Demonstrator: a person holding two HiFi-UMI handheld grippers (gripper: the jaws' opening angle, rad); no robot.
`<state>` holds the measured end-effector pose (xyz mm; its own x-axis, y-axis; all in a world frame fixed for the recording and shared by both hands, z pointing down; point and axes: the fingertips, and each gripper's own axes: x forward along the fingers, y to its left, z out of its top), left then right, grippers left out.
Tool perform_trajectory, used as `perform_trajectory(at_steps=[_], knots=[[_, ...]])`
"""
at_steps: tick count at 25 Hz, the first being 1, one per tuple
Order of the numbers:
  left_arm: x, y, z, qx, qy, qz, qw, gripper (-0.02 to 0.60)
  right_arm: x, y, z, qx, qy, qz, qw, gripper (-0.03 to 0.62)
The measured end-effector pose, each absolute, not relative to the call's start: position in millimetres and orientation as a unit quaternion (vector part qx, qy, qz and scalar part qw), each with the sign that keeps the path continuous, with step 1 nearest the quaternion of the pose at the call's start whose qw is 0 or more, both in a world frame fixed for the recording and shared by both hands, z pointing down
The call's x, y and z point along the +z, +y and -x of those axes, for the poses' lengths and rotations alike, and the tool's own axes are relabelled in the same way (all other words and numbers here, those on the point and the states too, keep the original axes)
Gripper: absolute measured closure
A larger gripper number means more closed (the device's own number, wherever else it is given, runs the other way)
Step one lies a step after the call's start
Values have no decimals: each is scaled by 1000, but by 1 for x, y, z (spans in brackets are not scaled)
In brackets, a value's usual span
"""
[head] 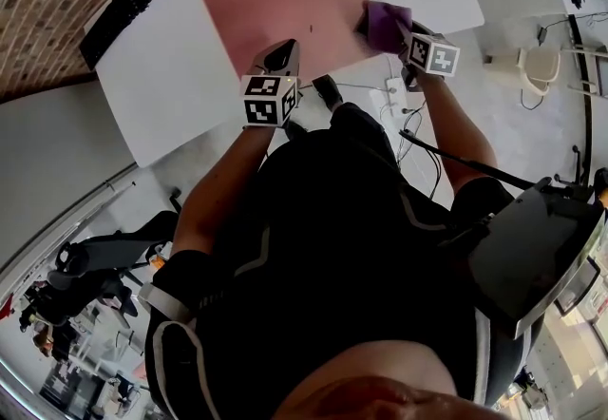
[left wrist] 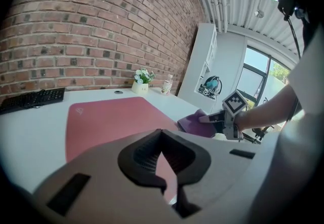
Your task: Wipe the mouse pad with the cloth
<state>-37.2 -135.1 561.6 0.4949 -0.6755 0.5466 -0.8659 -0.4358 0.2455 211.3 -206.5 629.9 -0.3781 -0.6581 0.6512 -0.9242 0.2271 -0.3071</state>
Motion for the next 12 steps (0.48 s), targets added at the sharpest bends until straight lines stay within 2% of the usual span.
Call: perform_trajectory(at_steps=[4,12], knots=[[549,-149,37,175,-473,-829,244,580,603,-230,-223,318,-756,-540,189,534],[552,-178,53,191,-502,-810,234,580,591,-275,-236,233,-725,-594,260,534]])
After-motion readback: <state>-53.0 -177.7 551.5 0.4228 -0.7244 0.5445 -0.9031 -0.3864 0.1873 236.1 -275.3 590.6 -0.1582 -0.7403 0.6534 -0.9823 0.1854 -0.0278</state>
